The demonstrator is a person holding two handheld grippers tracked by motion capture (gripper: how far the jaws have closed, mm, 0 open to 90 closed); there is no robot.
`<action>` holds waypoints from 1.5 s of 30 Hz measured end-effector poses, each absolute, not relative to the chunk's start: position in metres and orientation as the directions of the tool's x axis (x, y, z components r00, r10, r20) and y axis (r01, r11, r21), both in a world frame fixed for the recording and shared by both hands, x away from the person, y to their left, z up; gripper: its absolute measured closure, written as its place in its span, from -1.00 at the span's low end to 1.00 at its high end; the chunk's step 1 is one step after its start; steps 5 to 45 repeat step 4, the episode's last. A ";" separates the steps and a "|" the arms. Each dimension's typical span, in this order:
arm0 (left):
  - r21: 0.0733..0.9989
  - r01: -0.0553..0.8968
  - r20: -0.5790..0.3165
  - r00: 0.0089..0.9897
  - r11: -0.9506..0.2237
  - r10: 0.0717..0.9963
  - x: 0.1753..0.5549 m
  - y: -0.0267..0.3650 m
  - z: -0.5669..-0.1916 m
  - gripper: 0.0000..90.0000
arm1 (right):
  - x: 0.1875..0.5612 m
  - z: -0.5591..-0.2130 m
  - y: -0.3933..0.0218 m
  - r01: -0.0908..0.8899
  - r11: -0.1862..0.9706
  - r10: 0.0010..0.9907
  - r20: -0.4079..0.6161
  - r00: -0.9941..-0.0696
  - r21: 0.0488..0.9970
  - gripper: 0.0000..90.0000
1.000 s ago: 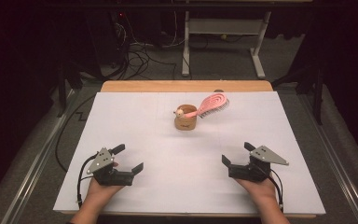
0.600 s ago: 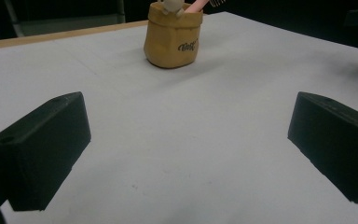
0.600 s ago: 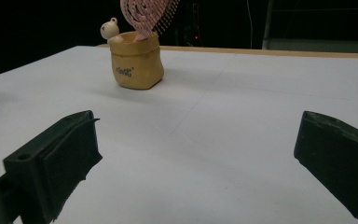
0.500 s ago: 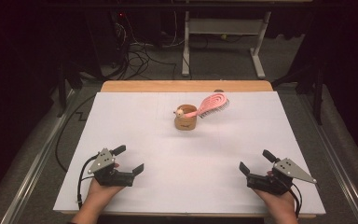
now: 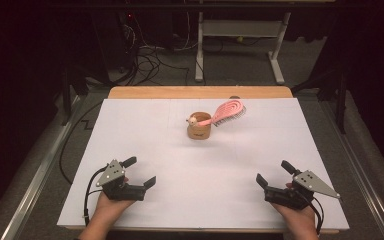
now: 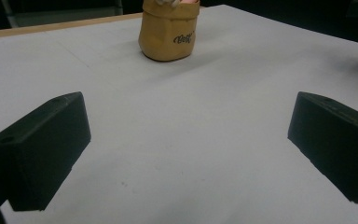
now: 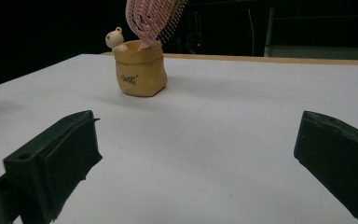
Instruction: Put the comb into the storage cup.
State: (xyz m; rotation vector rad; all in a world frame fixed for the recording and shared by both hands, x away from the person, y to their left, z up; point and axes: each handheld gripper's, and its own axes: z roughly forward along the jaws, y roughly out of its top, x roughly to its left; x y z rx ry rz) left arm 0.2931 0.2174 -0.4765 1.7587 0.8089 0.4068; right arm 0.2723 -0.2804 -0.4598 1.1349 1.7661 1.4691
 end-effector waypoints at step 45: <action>0.937 0.315 -0.120 0.697 -0.152 0.707 0.294 0.220 -0.475 -1.00 | 0.272 -0.460 -0.278 0.241 0.054 0.875 0.071 -0.479 0.969 -0.99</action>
